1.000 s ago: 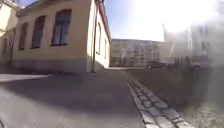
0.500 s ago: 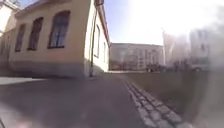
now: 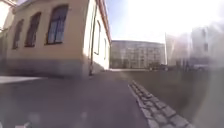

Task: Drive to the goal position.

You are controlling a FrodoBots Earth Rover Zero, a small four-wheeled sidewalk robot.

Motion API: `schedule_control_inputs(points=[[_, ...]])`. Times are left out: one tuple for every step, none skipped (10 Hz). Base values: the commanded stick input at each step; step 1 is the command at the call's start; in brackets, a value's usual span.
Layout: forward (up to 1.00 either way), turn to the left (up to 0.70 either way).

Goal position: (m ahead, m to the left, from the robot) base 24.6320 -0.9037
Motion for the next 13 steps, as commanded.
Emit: schedule_control_inputs(points=[[0.85,0.00],[0.85,0.00],[0.85,0.00],[0.85,0.00],[0.85,0.00],[0.85,0.00],[0.85,0.00],[0.85,0.00],[0.85,0.00],[0.85,0.00],[0.85,0.00],[0.85,0.00],[0.85,0.00]])
